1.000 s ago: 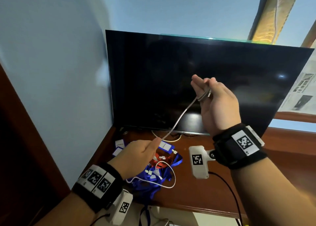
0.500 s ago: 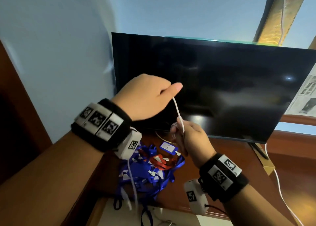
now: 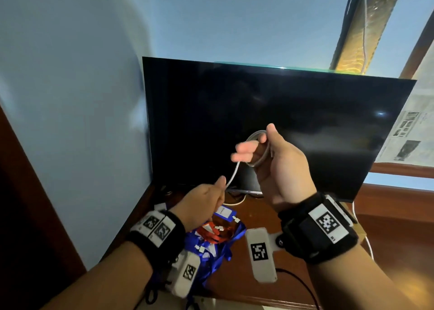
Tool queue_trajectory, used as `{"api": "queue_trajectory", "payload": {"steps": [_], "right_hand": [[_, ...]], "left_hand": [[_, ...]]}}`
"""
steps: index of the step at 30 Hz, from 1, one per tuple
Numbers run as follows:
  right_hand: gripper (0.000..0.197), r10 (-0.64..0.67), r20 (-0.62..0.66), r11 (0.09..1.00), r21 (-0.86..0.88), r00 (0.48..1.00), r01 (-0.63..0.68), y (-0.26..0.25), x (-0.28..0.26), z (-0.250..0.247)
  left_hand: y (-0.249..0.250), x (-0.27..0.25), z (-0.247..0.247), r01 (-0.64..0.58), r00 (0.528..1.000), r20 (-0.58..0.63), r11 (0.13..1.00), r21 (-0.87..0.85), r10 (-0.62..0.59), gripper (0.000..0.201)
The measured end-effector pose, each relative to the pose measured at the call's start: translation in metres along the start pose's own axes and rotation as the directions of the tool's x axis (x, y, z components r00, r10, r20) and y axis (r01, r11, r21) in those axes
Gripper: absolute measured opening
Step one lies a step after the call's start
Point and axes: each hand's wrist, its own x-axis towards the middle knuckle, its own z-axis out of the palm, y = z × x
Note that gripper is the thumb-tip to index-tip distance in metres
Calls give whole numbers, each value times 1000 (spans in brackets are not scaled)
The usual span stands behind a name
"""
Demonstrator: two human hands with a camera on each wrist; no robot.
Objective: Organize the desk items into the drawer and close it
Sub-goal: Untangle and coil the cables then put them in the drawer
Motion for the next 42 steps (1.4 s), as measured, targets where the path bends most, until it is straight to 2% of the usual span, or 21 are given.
{"api": "queue_trajectory", "payload": {"steps": [2,4,6,8,10,13,15,16,18,20,22,24,28,30,32,35,38,40,42], "right_hand": [[38,-22,-24,1000,9,999,22,2,3,-5],[33,-63,-63,998,-33,996,61,9,5,-13],[32,-132,-115,960,-264,985,97,19,8,-25],[36,-174,-129,853,-515,976,84,29,8,-34],[33,-178,-89,757,-649,980,79,38,7,-38],[27,-72,-26,607,-794,997,23,51,1,-37],[34,42,-7,500,-866,999,-27,63,-6,-36],[39,112,4,487,-872,994,-51,68,-10,-34],[46,227,17,576,-809,974,-120,74,-18,-29],[53,287,31,724,-661,958,-196,79,-26,-24],[60,321,58,826,-505,945,-250,78,-31,-17],[62,339,91,874,-398,936,-278,73,-35,-9],[43,247,169,955,-209,954,-211,56,-39,4],[39,210,126,974,-113,969,-197,49,-37,7],[37,183,69,983,-31,981,-182,43,-32,10],[34,150,37,981,122,988,-153,37,-23,6],[31,95,-33,992,87,995,-92,42,-17,-3],[28,35,-85,999,-25,996,-37,49,-16,-11],[32,-1,-116,973,-231,993,-26,58,-15,-20]], "left_hand": [[-5,-18,10,51,998,51,996,-74,-48,60],[-7,-35,14,49,996,68,999,4,-49,61],[1,-49,12,12,996,83,983,184,-28,65],[16,-62,5,-32,995,96,950,311,2,66],[36,-71,-7,-69,996,70,926,371,46,64],[62,-75,-26,-170,981,-4,874,455,192,67],[73,-69,-39,-214,960,-52,837,503,277,68],[77,-63,-46,-223,950,-76,825,519,304,69],[79,-49,-58,-206,939,-122,809,551,322,68],[74,-30,-66,-142,942,-172,807,574,288,67],[60,-11,-71,-79,949,-211,825,560,234,67],[44,1,-70,-38,959,-222,856,515,176,67],[7,9,-52,5,984,-173,948,318,53,68],[-11,6,-38,12,991,-131,993,117,3,67],[-24,2,-23,48,996,-69,995,-83,-54,64],[-32,-10,-4,124,992,-14,978,-169,-128,57],[-27,-27,10,166,986,50,971,-171,-160,56],[-20,-38,14,180,982,63,983,-40,-177,58],[-10,-47,14,132,990,41,985,114,-137,61]]}}
